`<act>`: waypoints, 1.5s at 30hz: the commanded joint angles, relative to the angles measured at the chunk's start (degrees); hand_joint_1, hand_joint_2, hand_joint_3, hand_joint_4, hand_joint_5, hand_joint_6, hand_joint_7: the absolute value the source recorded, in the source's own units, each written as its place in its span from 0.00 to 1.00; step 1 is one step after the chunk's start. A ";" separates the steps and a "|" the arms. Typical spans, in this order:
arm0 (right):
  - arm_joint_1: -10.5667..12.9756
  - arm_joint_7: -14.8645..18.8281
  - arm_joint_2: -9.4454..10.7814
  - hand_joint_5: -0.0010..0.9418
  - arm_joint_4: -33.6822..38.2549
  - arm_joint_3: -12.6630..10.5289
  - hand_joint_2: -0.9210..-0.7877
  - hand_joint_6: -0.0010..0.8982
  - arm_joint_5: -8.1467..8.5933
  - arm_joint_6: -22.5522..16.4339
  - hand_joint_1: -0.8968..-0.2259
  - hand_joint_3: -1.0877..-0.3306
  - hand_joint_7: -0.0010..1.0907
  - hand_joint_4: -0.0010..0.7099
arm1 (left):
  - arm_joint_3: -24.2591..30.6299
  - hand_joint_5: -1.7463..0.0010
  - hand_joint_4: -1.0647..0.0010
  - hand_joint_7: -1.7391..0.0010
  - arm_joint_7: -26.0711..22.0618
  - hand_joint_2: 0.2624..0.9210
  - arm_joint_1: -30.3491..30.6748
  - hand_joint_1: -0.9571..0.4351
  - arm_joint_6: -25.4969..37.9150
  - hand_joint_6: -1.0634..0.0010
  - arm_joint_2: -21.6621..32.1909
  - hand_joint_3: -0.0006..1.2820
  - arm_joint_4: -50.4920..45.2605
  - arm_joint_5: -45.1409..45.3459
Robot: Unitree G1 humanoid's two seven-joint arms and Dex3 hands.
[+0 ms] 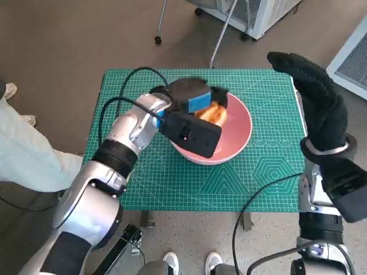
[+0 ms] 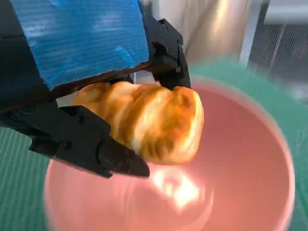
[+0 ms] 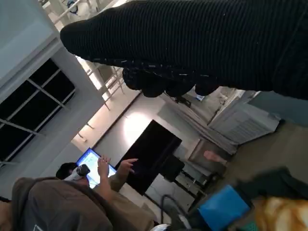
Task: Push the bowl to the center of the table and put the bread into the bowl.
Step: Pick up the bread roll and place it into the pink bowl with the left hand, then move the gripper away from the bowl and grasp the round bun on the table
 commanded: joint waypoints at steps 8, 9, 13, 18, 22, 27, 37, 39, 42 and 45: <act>0.91 -0.77 0.17 0.02 0.29 0.16 0.00 0.00 -0.74 1.46 0.31 0.38 0.52 0.31 | 2.77 0.99 0.98 0.73 -5.36 0.81 1.60 0.62 0.57 1.00 3.84 0.08 -9.64 -3.57; 0.86 -0.71 0.23 0.02 0.34 0.22 0.00 0.00 -0.70 1.48 0.31 0.38 0.52 0.31 | 3.18 0.99 0.97 0.72 -5.44 0.81 2.00 0.62 -0.23 1.00 4.66 0.07 -10.69 -3.98; 0.80 -0.53 0.40 0.02 0.20 0.40 0.00 0.00 -0.59 1.56 0.31 0.38 0.52 0.31 | 4.81 0.98 0.91 0.70 -6.16 0.83 3.43 0.62 -2.26 0.96 7.45 0.06 -14.45 -5.64; 0.74 -0.27 0.54 0.02 0.09 0.60 0.00 0.00 -0.41 1.58 0.31 0.39 0.52 0.31 | 8.71 0.95 0.74 0.68 -9.10 0.85 7.64 0.63 -5.12 0.84 13.88 0.05 -23.72 -9.92; 0.59 0.22 0.51 0.02 0.37 0.61 0.00 0.00 0.23 1.57 0.30 0.39 0.52 0.31 | 12.84 0.94 0.61 0.71 -12.36 0.88 13.15 0.63 -5.72 0.73 20.26 0.03 -33.91 -14.14; 0.51 0.70 0.50 0.02 0.38 0.66 0.00 0.00 0.93 1.68 0.31 0.39 0.52 0.30 | 19.06 0.94 0.53 0.75 -16.53 0.89 21.89 0.64 -3.63 0.65 28.18 0.01 -46.48 -19.72; -0.50 2.00 0.95 0.01 1.71 1.06 0.00 0.00 2.18 1.95 0.31 0.40 0.52 0.30 | 29.52 0.99 0.58 0.83 -20.06 0.90 40.18 0.63 1.92 0.61 40.61 0.00 -63.16 -23.85; -0.75 2.37 1.01 0.02 2.16 1.11 0.00 0.00 2.40 1.80 0.31 0.40 0.52 0.30 | 31.27 1.00 0.60 0.86 -20.23 0.90 43.50 0.63 2.90 0.60 42.09 0.00 -65.10 -24.32; -1.08 2.97 1.10 0.02 2.71 1.17 0.00 0.00 2.83 1.63 0.32 0.40 0.52 0.31 | 33.44 1.00 0.64 0.90 -20.13 0.89 47.91 0.63 4.17 0.59 43.69 0.00 -67.62 -24.37; -1.48 3.63 1.29 0.02 3.36 1.20 0.00 0.00 3.26 1.56 0.32 0.40 0.52 0.31 | 35.10 1.00 0.66 0.93 -19.69 0.87 51.86 0.64 4.85 0.60 44.61 0.00 -69.63 -24.25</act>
